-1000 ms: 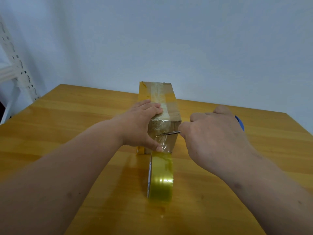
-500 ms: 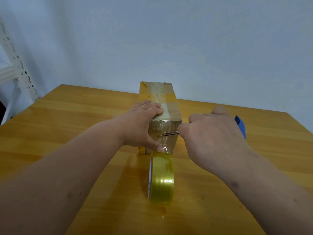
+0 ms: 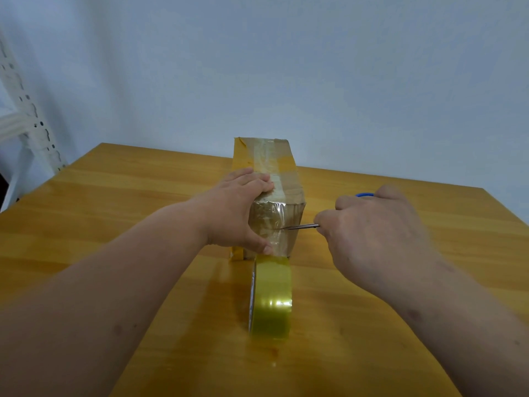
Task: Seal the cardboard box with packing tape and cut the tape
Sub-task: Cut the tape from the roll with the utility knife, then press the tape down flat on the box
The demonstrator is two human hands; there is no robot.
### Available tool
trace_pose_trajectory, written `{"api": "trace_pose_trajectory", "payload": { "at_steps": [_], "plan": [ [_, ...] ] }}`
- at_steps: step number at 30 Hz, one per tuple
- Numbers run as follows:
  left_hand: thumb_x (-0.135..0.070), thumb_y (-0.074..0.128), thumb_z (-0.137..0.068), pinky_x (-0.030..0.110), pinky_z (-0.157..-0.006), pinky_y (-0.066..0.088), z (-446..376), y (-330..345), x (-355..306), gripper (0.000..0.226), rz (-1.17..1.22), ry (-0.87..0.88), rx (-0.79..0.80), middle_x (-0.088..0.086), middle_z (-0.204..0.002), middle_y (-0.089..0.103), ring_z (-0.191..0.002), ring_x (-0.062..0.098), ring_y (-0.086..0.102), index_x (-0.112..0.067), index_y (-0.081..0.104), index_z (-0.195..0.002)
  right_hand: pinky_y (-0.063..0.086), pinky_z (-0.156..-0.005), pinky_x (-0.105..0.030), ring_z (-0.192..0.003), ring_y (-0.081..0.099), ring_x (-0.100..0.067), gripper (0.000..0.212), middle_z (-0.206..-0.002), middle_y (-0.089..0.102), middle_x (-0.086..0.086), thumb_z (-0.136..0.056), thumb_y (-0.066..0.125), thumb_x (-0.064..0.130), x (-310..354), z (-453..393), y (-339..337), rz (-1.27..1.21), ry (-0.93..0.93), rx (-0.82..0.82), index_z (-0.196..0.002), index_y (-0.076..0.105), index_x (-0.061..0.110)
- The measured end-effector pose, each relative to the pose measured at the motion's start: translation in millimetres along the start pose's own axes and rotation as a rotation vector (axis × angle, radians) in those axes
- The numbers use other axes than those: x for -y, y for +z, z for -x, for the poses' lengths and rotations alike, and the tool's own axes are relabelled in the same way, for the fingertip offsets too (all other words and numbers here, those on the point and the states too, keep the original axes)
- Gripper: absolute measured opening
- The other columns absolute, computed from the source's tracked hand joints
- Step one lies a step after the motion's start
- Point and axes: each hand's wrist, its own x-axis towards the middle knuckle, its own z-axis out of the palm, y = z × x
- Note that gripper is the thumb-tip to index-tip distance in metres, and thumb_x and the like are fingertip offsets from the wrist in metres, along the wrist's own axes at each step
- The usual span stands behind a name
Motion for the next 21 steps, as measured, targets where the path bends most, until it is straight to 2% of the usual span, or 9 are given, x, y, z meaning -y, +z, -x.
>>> {"api": "trace_pose_trajectory", "payload": {
  "at_steps": [4,10,12,14,16,18,21],
  "plan": [
    [-0.066,0.078,-0.048,0.029,-0.117,0.002,1.4,-1.6,-1.5,0.125,-0.017,0.006,0.009,-0.017,-0.158,0.008,-0.145,0.005,-0.01,-0.027,0.017,-0.149,0.021,-0.071,-0.035,-0.064,0.052,-0.021,0.022,-0.068,0.05,0.006,-0.081,0.047,0.012,-5.2,2.3,5.9,0.054,0.029,0.047,-0.08,0.063,0.025],
    [-0.068,0.077,-0.047,0.033,-0.12,0.004,1.1,-1.0,-0.8,0.126,-0.033,0.004,0.008,-0.017,-0.159,0.007,-0.145,0.005,-0.011,-0.027,0.016,-0.149,0.026,-0.074,-0.034,-0.074,0.061,-0.018,0.016,-0.072,0.06,0.008,-0.087,0.051,0.024,-21.6,10.4,33.1,0.045,0.074,0.112,-0.086,0.065,0.03],
    [-0.067,0.077,-0.047,0.034,-0.12,0.005,1.3,-0.9,-0.7,0.126,-0.033,0.001,0.011,-0.017,-0.159,0.006,-0.145,0.005,-0.011,-0.027,0.016,-0.149,0.035,-0.079,-0.034,-0.074,0.061,-0.015,0.019,-0.076,0.063,0.009,-0.093,0.044,0.031,-27.1,12.5,39.0,-0.04,0.106,0.13,-0.09,0.064,0.032],
    [-0.067,0.077,-0.048,0.033,-0.119,0.004,1.8,-1.0,-0.4,0.125,-0.027,-0.002,0.01,-0.018,-0.159,0.006,-0.145,0.005,-0.011,-0.027,0.015,-0.15,0.039,-0.077,-0.033,-0.07,0.059,-0.012,0.023,-0.075,0.063,0.009,-0.096,0.04,0.037,-32.5,13.2,46.8,-0.223,0.174,0.159,-0.094,0.062,0.034],
    [-0.066,0.077,-0.049,0.032,-0.119,0.004,2.1,-1.2,-0.4,0.124,-0.014,0.002,0.005,-0.018,-0.159,0.006,-0.145,0.004,-0.011,-0.027,0.015,-0.149,0.045,-0.07,-0.03,-0.067,0.058,-0.01,0.02,-0.074,0.061,0.009,-0.097,0.042,0.038,-34.9,14.1,60.8,-0.435,0.255,0.295,-0.096,0.06,0.032],
    [-0.066,0.076,-0.052,0.031,-0.118,0.004,1.9,-1.1,-0.1,0.121,-0.003,0.01,0.0,-0.017,-0.159,0.007,-0.145,0.005,-0.01,-0.027,0.016,-0.149,0.054,-0.073,-0.035,-0.073,0.06,-0.012,0.017,-0.08,0.062,0.007,-0.096,0.044,0.037,-31.2,15.9,78.9,-0.565,0.308,0.456,-0.096,0.059,0.028],
    [-0.065,0.07,-0.062,0.031,-0.117,0.005,0.8,0.2,1.4,0.107,0.016,0.014,-0.019,-0.018,-0.158,0.009,-0.145,0.005,-0.008,-0.028,0.019,-0.149,0.048,-0.084,-0.036,-0.083,0.057,-0.015,0.017,-0.09,0.06,0.005,-0.098,0.038,0.034,-19.1,19.7,102.4,-0.568,0.289,0.582,-0.096,0.054,0.028]
  ]
}}
